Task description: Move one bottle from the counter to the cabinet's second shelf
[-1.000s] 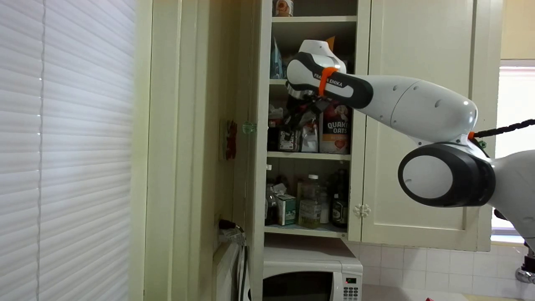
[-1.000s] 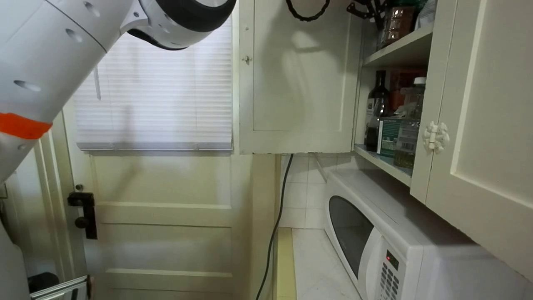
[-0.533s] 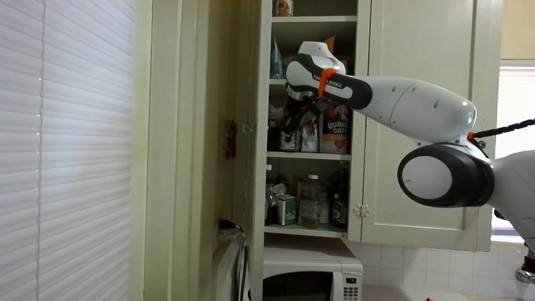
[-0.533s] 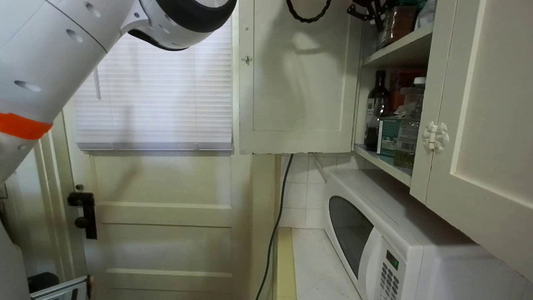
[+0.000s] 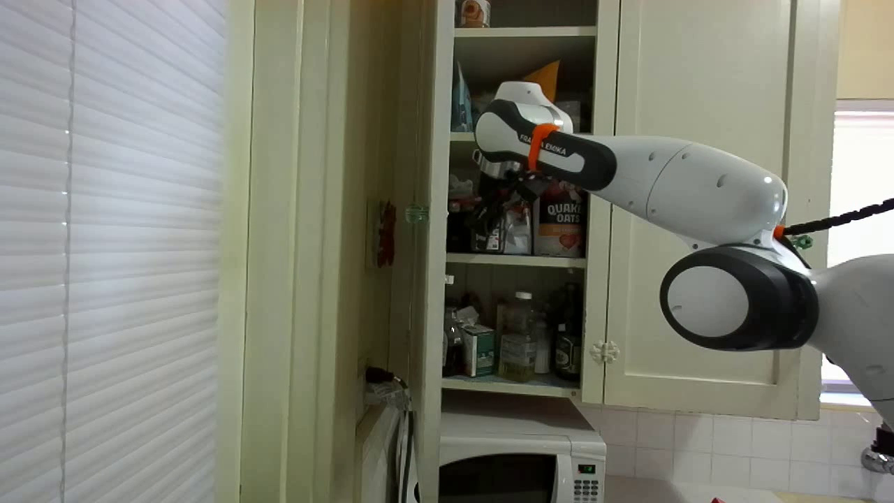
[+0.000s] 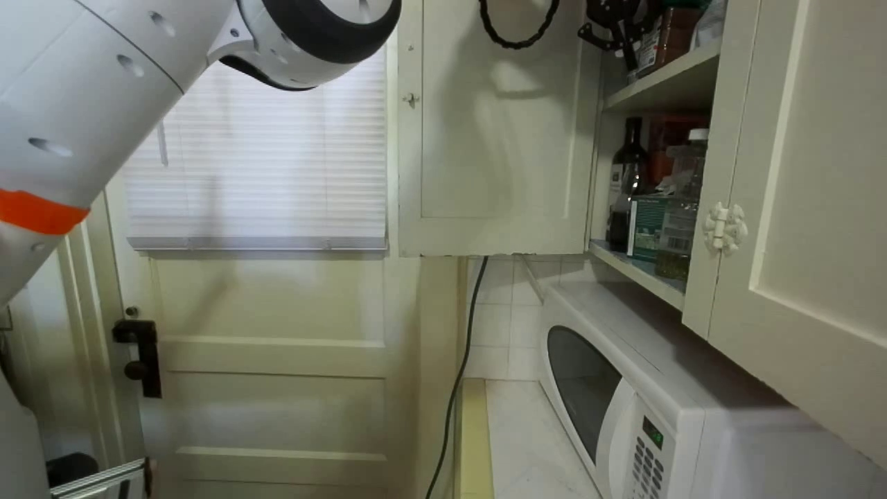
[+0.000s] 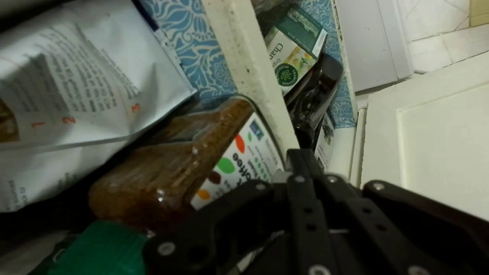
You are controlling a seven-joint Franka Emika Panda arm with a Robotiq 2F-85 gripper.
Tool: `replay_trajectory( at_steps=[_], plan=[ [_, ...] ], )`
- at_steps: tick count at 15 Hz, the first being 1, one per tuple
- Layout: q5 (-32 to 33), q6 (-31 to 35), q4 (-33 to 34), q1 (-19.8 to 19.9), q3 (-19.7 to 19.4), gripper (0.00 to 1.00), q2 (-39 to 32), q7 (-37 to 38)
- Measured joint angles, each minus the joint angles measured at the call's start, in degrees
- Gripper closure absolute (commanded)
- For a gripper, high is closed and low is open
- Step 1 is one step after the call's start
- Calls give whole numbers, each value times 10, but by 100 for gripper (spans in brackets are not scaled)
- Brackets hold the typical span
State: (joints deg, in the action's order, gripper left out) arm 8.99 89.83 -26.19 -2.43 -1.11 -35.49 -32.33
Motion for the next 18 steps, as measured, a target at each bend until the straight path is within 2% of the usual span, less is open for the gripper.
replay_trajectory(
  at_steps=[9,18],
  plan=[
    [-3,-4,0,2,1,100,-1,-2],
    [-34,-64,2,9,20,100,3,-3]
  ],
)
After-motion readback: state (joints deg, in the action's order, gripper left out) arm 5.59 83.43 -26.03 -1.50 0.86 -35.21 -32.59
